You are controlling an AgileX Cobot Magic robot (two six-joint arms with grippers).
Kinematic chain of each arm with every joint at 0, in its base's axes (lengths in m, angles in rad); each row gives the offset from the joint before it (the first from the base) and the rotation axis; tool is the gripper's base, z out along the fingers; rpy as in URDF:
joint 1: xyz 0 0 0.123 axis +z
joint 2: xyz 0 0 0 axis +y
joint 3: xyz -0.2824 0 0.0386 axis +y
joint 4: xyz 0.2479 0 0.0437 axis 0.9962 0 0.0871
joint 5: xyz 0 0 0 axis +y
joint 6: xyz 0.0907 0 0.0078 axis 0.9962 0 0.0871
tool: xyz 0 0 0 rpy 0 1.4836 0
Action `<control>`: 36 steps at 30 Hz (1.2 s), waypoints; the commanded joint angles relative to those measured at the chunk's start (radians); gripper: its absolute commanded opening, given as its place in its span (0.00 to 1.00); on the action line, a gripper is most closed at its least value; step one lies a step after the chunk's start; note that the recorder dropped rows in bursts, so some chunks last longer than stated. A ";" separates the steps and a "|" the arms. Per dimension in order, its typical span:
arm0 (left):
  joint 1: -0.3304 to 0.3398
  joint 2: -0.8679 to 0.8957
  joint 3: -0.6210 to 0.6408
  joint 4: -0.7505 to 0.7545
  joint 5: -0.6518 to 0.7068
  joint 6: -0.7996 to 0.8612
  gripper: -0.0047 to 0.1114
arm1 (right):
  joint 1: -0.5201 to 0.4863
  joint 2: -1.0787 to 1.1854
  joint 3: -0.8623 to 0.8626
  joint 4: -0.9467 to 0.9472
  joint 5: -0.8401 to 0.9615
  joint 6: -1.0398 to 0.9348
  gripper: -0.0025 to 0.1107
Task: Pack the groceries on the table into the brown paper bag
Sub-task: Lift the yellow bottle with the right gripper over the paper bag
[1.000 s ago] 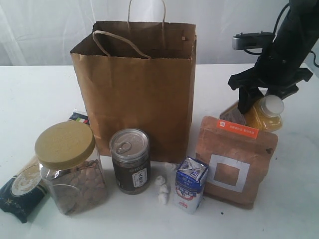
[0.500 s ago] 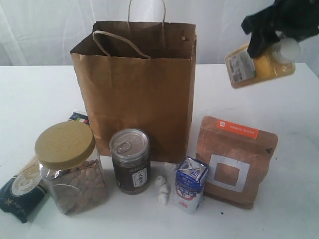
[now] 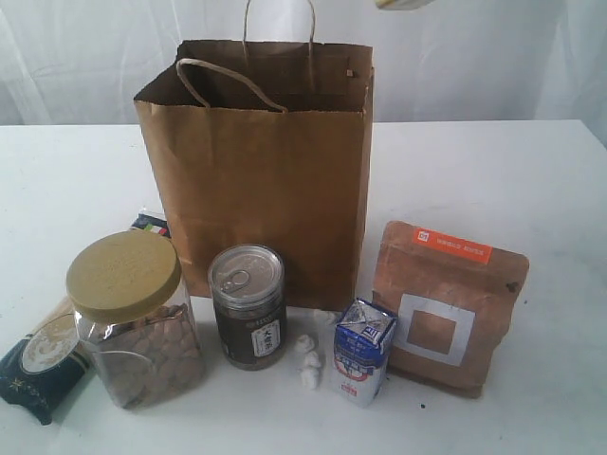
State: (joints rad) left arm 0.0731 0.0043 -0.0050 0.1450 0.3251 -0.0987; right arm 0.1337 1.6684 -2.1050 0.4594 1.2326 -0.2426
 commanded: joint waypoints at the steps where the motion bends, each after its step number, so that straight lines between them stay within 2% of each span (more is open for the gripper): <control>1: -0.006 -0.004 0.005 -0.002 0.009 -0.006 0.04 | 0.002 -0.015 -0.022 0.291 -0.166 -0.097 0.02; 7: -0.006 -0.004 0.005 -0.002 0.009 -0.006 0.04 | 0.036 0.014 -0.022 0.541 -0.218 -0.226 0.02; 14: -0.006 -0.004 0.005 -0.002 0.009 -0.006 0.04 | 0.145 0.095 -0.022 0.541 -0.220 -0.282 0.02; 18: -0.006 -0.004 0.005 -0.002 0.009 -0.006 0.04 | 0.178 0.146 -0.022 0.495 -0.228 -0.351 0.02; 25: -0.006 -0.004 0.005 -0.002 0.009 -0.006 0.04 | 0.178 0.198 -0.018 0.233 -0.089 -0.239 0.02; 36: -0.006 -0.004 0.005 -0.002 0.009 -0.006 0.04 | 0.194 0.303 -0.001 0.266 -0.156 -0.239 0.02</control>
State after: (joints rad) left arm 0.0731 0.0043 -0.0050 0.1450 0.3251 -0.0987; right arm 0.3286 1.9815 -2.1024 0.6703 1.1316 -0.4889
